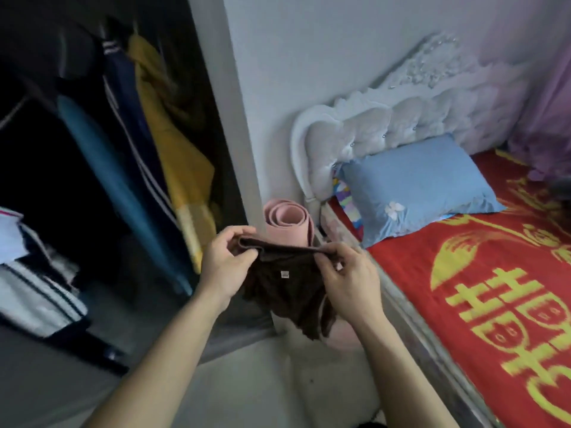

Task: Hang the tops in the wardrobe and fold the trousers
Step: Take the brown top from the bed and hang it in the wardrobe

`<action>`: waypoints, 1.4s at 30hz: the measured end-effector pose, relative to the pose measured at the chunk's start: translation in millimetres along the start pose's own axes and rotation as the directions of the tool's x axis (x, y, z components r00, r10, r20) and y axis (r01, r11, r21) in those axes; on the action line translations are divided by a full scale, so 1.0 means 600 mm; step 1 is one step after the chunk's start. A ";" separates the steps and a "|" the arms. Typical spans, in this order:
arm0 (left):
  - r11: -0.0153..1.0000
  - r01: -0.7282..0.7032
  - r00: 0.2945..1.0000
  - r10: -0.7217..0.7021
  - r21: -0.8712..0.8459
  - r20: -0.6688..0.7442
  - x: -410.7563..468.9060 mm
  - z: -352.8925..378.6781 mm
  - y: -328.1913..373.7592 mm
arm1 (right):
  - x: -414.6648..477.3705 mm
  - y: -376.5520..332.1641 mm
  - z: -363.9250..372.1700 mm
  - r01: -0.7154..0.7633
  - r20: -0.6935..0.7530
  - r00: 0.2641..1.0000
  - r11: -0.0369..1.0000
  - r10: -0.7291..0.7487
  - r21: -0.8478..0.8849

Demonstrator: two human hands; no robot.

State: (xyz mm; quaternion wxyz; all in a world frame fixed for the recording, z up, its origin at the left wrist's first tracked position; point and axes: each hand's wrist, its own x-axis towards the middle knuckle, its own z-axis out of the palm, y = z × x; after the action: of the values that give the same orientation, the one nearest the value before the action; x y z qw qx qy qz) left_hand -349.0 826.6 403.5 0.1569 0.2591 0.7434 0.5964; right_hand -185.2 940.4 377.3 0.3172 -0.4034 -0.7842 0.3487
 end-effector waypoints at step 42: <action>0.983 0.035 0.819 0.075 0.181 -0.569 0.389 -0.764 -0.049 | 0.228 -0.660 0.658 0.168 0.378 0.822 0.816 -0.425 0.553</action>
State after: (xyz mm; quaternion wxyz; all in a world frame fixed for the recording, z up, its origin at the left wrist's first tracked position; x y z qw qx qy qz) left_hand -794.2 586.4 502.6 -0.1049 0.0887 0.8048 0.5775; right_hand -720.3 771.3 505.6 0.2550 -0.0756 -0.7760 0.5719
